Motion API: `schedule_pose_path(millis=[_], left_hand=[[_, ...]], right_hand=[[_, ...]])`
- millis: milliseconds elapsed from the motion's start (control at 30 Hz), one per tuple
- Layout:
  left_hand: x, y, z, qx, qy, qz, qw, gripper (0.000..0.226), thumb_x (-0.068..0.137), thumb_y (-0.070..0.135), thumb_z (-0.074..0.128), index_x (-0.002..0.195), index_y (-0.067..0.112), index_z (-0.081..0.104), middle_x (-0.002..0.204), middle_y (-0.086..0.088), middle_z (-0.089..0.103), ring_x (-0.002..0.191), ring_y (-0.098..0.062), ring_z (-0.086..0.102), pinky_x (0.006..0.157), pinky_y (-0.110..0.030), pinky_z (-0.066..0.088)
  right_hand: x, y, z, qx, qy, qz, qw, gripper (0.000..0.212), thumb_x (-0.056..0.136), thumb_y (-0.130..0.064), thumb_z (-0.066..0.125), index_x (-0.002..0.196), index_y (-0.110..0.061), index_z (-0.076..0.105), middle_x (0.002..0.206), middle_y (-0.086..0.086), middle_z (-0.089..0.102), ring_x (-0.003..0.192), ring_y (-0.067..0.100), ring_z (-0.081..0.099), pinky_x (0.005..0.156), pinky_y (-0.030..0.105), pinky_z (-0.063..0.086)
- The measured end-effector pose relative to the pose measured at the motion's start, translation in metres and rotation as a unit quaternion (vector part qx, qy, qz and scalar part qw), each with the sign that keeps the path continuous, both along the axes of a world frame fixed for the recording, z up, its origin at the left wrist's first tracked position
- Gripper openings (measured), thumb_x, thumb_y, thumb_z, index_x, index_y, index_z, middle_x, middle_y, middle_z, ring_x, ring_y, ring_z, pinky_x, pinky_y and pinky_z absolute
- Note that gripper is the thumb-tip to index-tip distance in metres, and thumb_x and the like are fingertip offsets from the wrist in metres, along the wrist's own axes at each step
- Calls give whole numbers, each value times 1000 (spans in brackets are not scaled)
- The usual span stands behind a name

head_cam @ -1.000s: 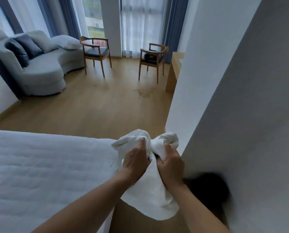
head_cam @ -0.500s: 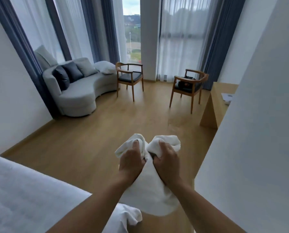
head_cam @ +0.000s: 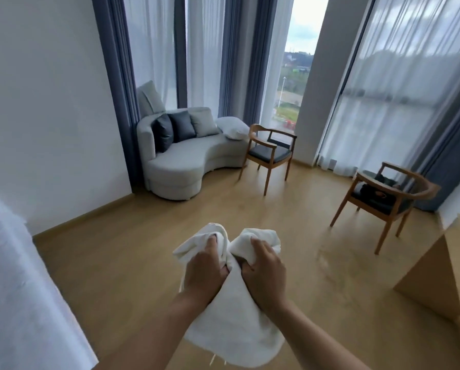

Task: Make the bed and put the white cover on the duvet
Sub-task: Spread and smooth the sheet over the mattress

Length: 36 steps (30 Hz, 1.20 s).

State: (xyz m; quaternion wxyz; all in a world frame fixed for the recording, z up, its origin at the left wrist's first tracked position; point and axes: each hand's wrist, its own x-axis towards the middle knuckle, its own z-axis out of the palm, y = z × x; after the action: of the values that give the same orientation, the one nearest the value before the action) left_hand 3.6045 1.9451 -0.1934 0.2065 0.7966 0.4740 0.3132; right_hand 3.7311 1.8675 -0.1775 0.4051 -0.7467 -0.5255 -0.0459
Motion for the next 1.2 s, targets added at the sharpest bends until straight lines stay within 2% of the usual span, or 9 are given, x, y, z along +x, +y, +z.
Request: schedule_pose_path(millis=[300,433,533,667,733,833,967,1067,1200], left_hand=[[-25,213,13,-19,15,129,991,41,91,46,63,117,20,45,91,7,59,75,-14,59,64,-29,47],[-63,304,9,-18,37,206,978,42,92,47,64,117,18,48,99,4,63,78,-12,61,65,-21,42],[-94,373,2,-44,54,271,960,38,94,48,60,115,19,46,102,0,65,80,-15,63,66,-28,51],[-145,458,14,-86,40,379,921,36,102,46,49,126,19,46,117,-2,60,100,-17,61,86,-27,50],[-176,494,22,-115,29,447,887,39,105,44,39,135,20,44,127,-3,59,113,-22,59,99,-37,49],[-230,532,30,-126,22,517,846,39,105,47,27,129,21,45,130,-5,60,115,-28,59,98,-46,48],[-297,575,18,-103,21,573,813,33,103,37,45,130,18,44,129,-3,62,112,-24,61,91,-40,50],[-352,619,4,-130,31,602,787,63,97,20,60,154,14,34,143,-7,56,125,-25,57,100,-35,47],[-439,683,-24,-144,-10,637,757,70,95,15,64,156,13,31,142,-8,57,124,-25,58,98,-33,46]], right_hand=[[-9,258,5,-7,24,148,989,24,82,-20,68,104,-23,60,95,-13,62,76,10,50,60,27,38],[-48,376,-7,-18,24,221,975,29,80,-22,73,106,-24,61,96,-13,63,74,10,49,54,25,34],[-80,463,-12,-38,25,286,957,28,80,-21,73,106,-22,61,92,-9,61,72,18,54,54,30,40],[-143,583,-12,-42,28,394,918,25,81,-20,71,104,-22,62,92,-9,62,70,16,51,53,29,38],[-183,635,-8,-38,27,452,891,26,82,-21,71,106,-24,62,93,-10,62,71,17,54,53,29,39],[-249,693,-2,-53,40,516,854,30,78,-18,70,106,-24,61,90,-9,60,66,16,47,52,29,35],[-324,753,-2,-71,40,588,805,34,79,-24,72,112,-26,63,92,-10,61,69,17,52,55,30,36],[-387,807,-11,-92,42,623,776,31,81,-29,74,109,-25,62,89,-11,58,71,14,51,58,29,36],[-482,878,-30,-114,7,663,740,34,82,-32,72,114,-29,61,94,-11,61,76,17,58,61,35,48]])
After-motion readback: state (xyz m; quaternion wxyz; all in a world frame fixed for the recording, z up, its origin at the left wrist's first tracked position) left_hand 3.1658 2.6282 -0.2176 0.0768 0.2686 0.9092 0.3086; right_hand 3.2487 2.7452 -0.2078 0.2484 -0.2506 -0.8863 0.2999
